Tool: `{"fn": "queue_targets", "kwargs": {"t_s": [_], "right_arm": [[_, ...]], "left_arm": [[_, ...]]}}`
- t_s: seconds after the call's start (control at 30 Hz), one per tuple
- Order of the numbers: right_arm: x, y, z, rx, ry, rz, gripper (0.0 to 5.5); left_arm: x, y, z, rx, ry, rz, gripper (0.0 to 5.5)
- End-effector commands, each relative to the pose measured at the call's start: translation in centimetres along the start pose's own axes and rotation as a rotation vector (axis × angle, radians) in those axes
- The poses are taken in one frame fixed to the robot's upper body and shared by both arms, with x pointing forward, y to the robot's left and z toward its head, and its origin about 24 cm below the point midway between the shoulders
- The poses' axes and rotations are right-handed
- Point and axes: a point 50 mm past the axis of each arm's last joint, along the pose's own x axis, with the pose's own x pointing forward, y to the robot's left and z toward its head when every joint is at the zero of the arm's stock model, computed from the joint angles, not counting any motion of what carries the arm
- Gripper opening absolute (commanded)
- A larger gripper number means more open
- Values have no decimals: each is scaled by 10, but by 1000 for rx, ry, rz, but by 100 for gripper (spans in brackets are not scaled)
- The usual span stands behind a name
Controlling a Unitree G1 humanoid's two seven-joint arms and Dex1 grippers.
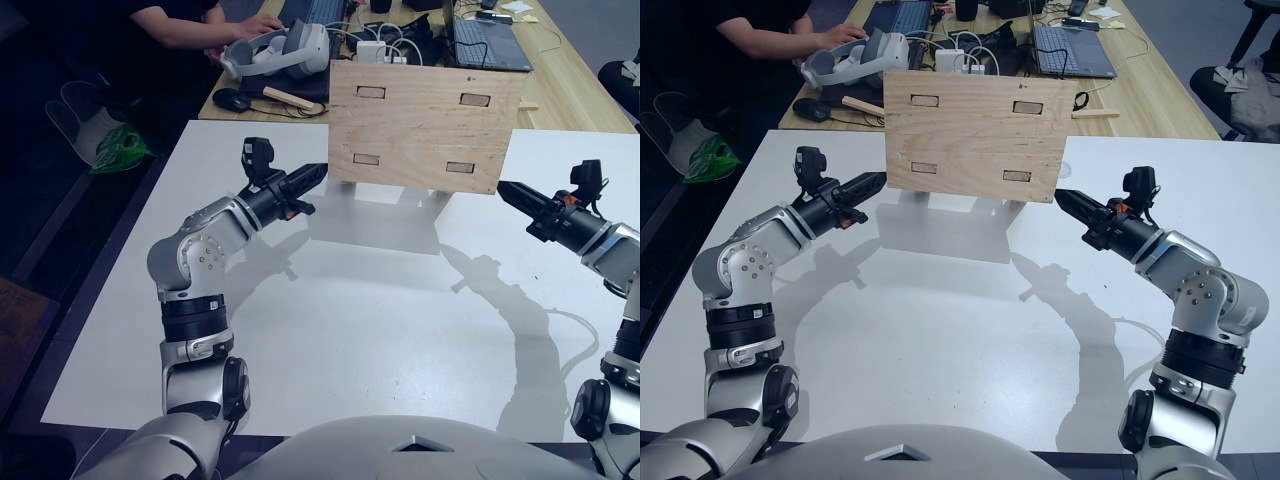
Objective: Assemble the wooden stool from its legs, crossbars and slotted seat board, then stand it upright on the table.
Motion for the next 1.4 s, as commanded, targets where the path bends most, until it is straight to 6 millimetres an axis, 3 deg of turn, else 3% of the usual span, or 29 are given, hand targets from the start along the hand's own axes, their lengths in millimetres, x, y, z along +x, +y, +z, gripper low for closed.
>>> {"fn": "queue_targets", "kwargs": {"t_s": [0.03,0.77,1.4], "right_arm": [[32,37,2,20,-1,284,0],[32,38,12,27,-51,299,0],[32,38,19,50,-102,303,0]], "left_arm": [[36,-55,3,-49,-14,-349,1],[36,-62,23,-73,-119,-387,1],[36,-59,22,-84,-122,-367,1]]}}
